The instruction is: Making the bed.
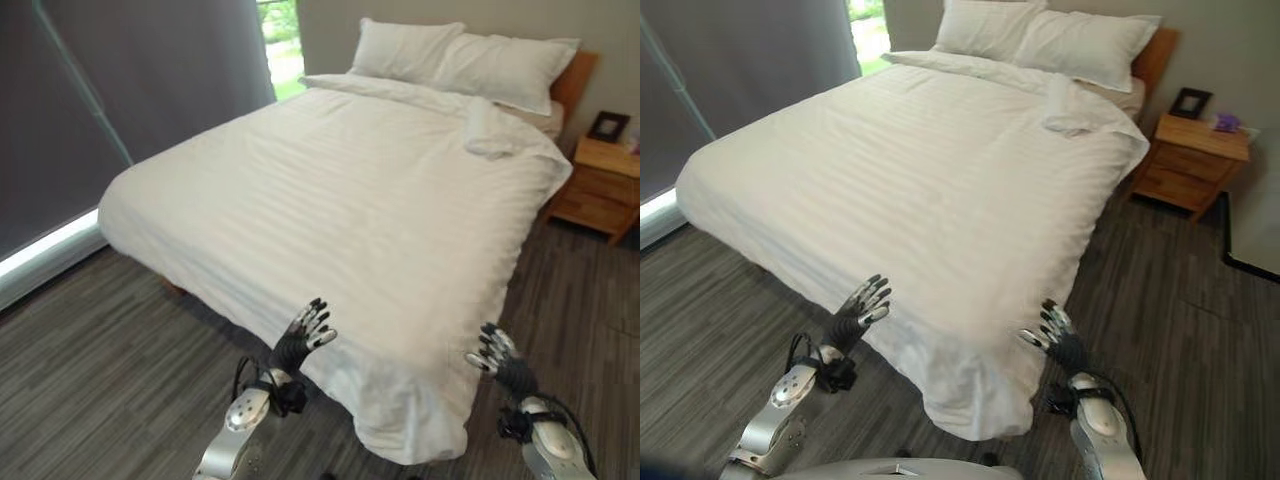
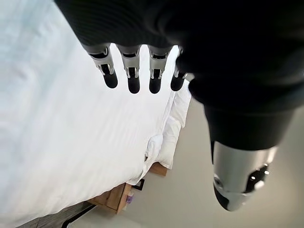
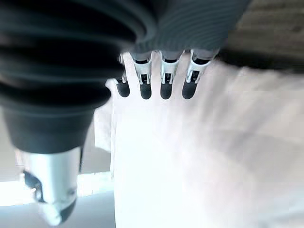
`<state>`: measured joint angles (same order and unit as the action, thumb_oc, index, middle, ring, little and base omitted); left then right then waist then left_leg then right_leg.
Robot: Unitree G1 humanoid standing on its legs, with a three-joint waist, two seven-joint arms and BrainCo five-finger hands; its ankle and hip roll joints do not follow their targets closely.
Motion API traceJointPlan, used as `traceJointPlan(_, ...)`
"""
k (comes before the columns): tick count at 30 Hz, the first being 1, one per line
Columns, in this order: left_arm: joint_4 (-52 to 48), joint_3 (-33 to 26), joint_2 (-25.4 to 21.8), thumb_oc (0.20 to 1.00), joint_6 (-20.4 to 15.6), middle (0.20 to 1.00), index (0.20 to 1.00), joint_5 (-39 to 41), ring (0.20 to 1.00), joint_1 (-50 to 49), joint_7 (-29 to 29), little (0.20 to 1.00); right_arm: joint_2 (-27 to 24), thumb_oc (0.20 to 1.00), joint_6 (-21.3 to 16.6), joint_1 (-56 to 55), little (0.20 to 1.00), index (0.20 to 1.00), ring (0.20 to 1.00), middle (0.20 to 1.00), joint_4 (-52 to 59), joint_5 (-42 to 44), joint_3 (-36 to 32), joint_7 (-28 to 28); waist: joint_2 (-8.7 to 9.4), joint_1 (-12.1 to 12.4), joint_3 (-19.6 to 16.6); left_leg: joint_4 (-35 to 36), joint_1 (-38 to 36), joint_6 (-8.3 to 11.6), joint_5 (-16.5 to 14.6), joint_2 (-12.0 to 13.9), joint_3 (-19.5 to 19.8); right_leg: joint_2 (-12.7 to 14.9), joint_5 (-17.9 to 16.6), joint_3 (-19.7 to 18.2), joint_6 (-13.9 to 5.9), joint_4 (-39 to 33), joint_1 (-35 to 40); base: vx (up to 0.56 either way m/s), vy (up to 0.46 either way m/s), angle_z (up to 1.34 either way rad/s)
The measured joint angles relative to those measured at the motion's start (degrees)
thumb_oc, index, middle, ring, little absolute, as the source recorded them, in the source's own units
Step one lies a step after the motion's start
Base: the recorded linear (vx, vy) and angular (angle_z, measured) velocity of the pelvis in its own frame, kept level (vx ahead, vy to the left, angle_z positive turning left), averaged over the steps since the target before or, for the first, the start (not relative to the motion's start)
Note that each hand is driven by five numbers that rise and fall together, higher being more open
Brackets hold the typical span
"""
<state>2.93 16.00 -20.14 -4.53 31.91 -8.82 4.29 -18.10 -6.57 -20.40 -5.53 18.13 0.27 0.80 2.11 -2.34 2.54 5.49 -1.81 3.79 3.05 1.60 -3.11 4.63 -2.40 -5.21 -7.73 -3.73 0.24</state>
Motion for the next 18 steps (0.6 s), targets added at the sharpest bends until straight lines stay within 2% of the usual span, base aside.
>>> traceJointPlan(2, 0.36, -0.12, -0.5, 1.0, 0.02, 1.0, 1.0, -1.38, 1.0, 1.32, -0.02, 1.0, -0.18, 1.0, -0.08, 1.84, 1.0, 1.0, 1.0, 1.0, 0.37, 0.0, -0.18, 0.19, 0.17, -0.63, 1.02, -0.1, 2.56, -0.3, 0.1, -0.02, -3.0, -0.31, -1.23, -3.05, -1.5, 3.15, -5.49, -0.46, 0.036, -0.93)
traceJointPlan(3, 0.83, 0.11, -0.47, 1.0, 0.08, 1.0, 1.0, -1.83, 1.0, 3.86, -0.06, 1.0, -0.06, 1.0, -0.03, 3.37, 1.0, 1.0, 1.0, 1.0, 0.35, 0.0, 0.22, 0.57, -0.4, -1.0, 2.84, -0.46, 3.74, -2.44, 1.56, -0.36, -4.23, -0.45, -5.14, -2.49, -2.46, 2.3, -6.89, -0.49, -0.001, -0.94)
traceJointPlan(4, 1.87, 0.4, 0.28, 1.0, 0.08, 1.0, 1.0, -2.04, 1.0, 6.7, -0.21, 1.0, -0.02, 1.0, 0.02, 5.85, 1.0, 1.0, 1.0, 1.0, 0.08, 0.06, 0.86, 1.33, -1.53, -0.39, 5.06, -1.84, 6.82, -5.03, 1.66, 1.83, -5.06, -0.73, -9.39, 0.75, -7.34, -0.79, -7.91, -0.31, -0.019, -0.9)
traceJointPlan(5, 3.55, 0.1, 1.12, 1.0, 0.16, 1.0, 1.0, -2.71, 1.0, 8.83, -0.22, 1.0, 0.37, 1.0, 0.23, 8.08, 1.0, 1.0, 1.0, 1.0, -0.69, 0.12, 1.67, 1.56, -2.84, -0.2, 6.41, -1.68, 7.15, -5.12, 2.98, 3.37, -6.22, -0.88, -3.19, 7.77, -4.05, 10.12, -10.16, -0.39, -0.122, -0.79)
traceJointPlan(6, 4.08, -0.1, 1.91, 1.0, 0.24, 1.0, 1.0, -3.28, 1.0, 9.28, -0.34, 1.0, 0.9, 1.0, 0.28, 8.71, 1.0, 1.0, 1.0, 1.0, -0.63, 0.47, 3.33, 1.58, -3.39, 0.17, 6.63, -2.05, 6.96, -5.37, 3.24, 3.98, -7.0, 1.18, 5.11, 13.41, 0.15, 24.29, -11.36, -0.21, -0.094, -0.6)
traceJointPlan(7, 3.49, -0.3, 2.29, 1.0, 0.14, 1.0, 1.0, -3.35, 1.0, 8.68, -0.53, 1.0, 1.22, 1.0, 0.25, 8.84, 1.0, 1.0, 1.0, 1.0, -0.34, 0.42, 4.47, 1.27, -3.9, 1.72, 6.82, -1.84, 6.3, -5.44, 3.55, 4.26, -8.21, 3.3, 8.16, 15.44, 0.35, 29.8, -8.33, -0.43, -0.294, -0.43)
traceJointPlan(8, 2.65, -0.52, 1.99, 1.0, 0.08, 1.0, 1.0, -3.36, 1.0, 7.93, -0.74, 1.0, 0.88, 1.0, 0.15, 9.37, 1.0, 1.0, 1.0, 1.0, 0.4, 0.39, 5.74, 1.28, -3.49, 3.14, 6.46, -3.25, 7.28, -5.59, 3.06, 4.14, -8.98, 5.75, 9.48, 15.95, -0.62, 33.62, -6.77, -0.22, -0.199, -0.48)
traceJointPlan(9, 2.1, -1.42, 2.14, 1.0, 0.03, 1.0, 1.0, -3.36, 1.0, 7.38, -0.76, 1.0, 0.93, 1.0, -0.24, 10.17, 1.0, 1.0, 1.0, 1.0, 0.49, 0.38, 6.01, 1.27, -3.17, 4.22, 6.49, -3.63, 7.58, -5.63, 2.88, 4.21, -9.41, 7.75, 10.37, 17.38, -0.48, 34.41, -5.47, -0.44, -0.447, -0.63)
traceJointPlan(10, 1.78, -3.16, 2.39, 1.0, -0.43, 1.0, 1.0, -3.31, 1.0, 6.33, -1.51, 1.0, 1.12, 1.0, -0.06, 12.4, 1.0, 1.0, 1.0, 1.0, 1.47, 0.39, 7.6, 1.59, -2.81, 6.64, 6.59, -4.45, 8.83, -4.63, 3.71, 4.74, -12.23, 10.02, 12.6, 19.8, -1.87, 29.33, -1.68, -0.32, -0.389, -0.85)
traceJointPlan(12, 1.85, -4.51, 0.61, 1.0, -0.63, 1.0, 1.0, -2.9, 1.0, 4.53, -2.02, 1.0, 2.72, 1.0, -0.49, 13.16, 1.0, 1.0, 1.0, 1.0, 3.6, 1.13, 8.32, 0.98, -1.17, 8.68, 6.46, -4.44, 10.52, -1.3, 4.65, 5.4, -13.27, 7.15, 14.45, 17.29, -2.12, 13.33, 2.45, -0.28, -0.368, -0.78)
traceJointPlan(13, 3.65, -5.11, 2.12, 1.0, -0.31, 1.0, 1.0, -2.89, 1.0, 3.19, -2.37, 1.0, 1.88, 1.0, -0.84, 13.25, 1.0, 1.0, 1.0, 1.0, 3.71, 2.4, 8.35, 1.0, -3.62, 8.42, 6.46, -3.22, 10.66, -0.06, 5.85, 7.54, -11.92, 3.73, 12.33, 17.22, -1.46, 8.06, 4.21, -0.15, -0.251, -0.44)
traceJointPlan(14, 3.48, -4.91, 2.5, 1.0, -0.28, 1.0, 1.0, -2.89, 1.0, 1.06, -2.56, 1.0, 1.14, 1.0, -0.96, 11.88, 1.0, 1.0, 1.0, 1.0, 4.84, 3.22, 8.14, 1.18, -4.26, 7.99, 6.06, -2.25, 10.78, 0.87, 5.76, 8.6, -11.39, 1.44, 11.65, 14.85, -0.31, 5.15, 4.92, -0.15, -0.265, -0.13)
traceJointPlan(15, 3.89, -4.35, 2.93, 1.0, -0.21, 1.0, 1.0, -2.89, 1.0, -0.32, -2.65, 1.0, 0.63, 1.0, -1.21, 10.42, 1.0, 1.0, 1.0, 1.0, 4.94, 3.32, 7.68, 1.21, -4.44, 7.29, 6.02, -2.21, 10.75, 2.39, 4.53, 9.42, -9.79, -0.42, 10.23, 15.02, 1.04, 3.88, 5.88, -0.27, -0.37, 0.06)
traceJointPlan(16, 4.4, -3.8, 3.4, 1.0, -0.23, 1.0, 1.0, -2.89, 1.0, -1.19, -2.68, 1.0, -0.59, 1.0, -1.23, 8.97, 1.0, 1.0, 1.0, 1.0, 4.88, 3.34, 7.58, 1.15, -4.78, 6.88, 5.55, -2.26, 11.02, 2.76, 4.23, 10.22, -7.84, -1.82, 9.49, 15.48, 2.29, 4.2, 5.68, -0.37, -0.341, 0.12)
traceJointPlan(17, 4.74, -3.16, 4.68, 1.0, -0.25, 1.0, 1.0, -2.88, 1.0, -1.73, -2.88, 1.0, -4.22, 1.0, -1.23, 6.96, 1.0, 1.0, 1.0, 1.0, 5.05, 3.09, 7.3, 1.16, -5.73, 6.77, 5.33, -4.28, 12.59, 2.96, 4.02, 13.28, -6.85, -4.51, 10.86, 15.53, 4.55, 8.59, 3.11, -0.29, -0.227, 0.02)
traceJointPlan(18, 4.68, -2.58, 4.93, 1.0, -0.23, 1.0, 1.0, -2.9, 1.0, -1.62, -2.81, 1.0, -6.33, 1.0, -1.14, 6.47, 1.0, 1.0, 1.0, 1.0, 4.96, 2.67, 7.06, 1.15, -5.38, 6.72, 5.77, -5.49, 13.38, 4.47, 2.96, 14.15, -5.82, -4.48, 12.2, 15.41, 6.17, 11.31, 1.26, -0.25, -0.192, -0.09)
